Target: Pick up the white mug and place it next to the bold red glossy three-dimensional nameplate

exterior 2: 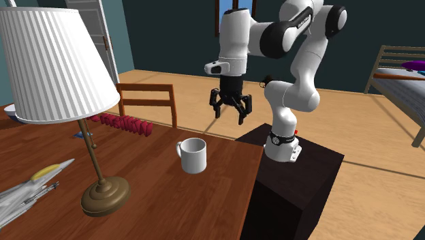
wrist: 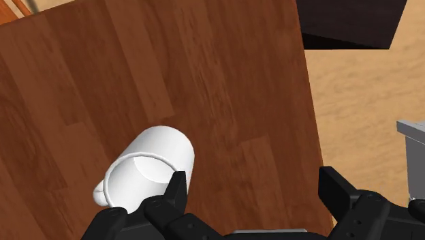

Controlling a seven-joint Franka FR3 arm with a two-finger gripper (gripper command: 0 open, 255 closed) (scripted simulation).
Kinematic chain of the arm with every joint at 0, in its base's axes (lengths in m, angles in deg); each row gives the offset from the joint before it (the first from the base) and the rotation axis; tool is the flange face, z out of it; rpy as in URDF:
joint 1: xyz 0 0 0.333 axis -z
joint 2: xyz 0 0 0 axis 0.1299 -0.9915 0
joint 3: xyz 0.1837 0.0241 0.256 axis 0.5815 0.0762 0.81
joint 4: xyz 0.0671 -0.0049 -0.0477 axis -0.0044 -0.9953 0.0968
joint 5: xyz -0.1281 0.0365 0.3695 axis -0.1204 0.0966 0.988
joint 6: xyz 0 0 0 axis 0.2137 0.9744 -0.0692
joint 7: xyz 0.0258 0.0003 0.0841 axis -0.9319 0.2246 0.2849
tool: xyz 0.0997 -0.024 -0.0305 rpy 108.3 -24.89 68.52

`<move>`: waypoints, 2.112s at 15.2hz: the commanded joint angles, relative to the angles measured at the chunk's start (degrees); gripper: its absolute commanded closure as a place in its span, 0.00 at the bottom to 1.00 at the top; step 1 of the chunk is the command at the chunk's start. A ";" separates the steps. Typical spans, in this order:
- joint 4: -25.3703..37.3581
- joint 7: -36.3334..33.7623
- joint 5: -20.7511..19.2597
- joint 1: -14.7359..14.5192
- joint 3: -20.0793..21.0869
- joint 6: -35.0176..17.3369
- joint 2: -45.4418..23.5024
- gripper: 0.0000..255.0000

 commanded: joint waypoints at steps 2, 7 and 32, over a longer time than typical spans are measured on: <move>-0.95 1.85 -0.62 0.41 -1.14 -6.63 -4.72 0.00; -0.10 4.98 -0.92 0.80 -3.04 -17.04 -14.63 0.00; -0.59 7.26 0.17 0.62 -4.08 -28.18 -24.65 1.00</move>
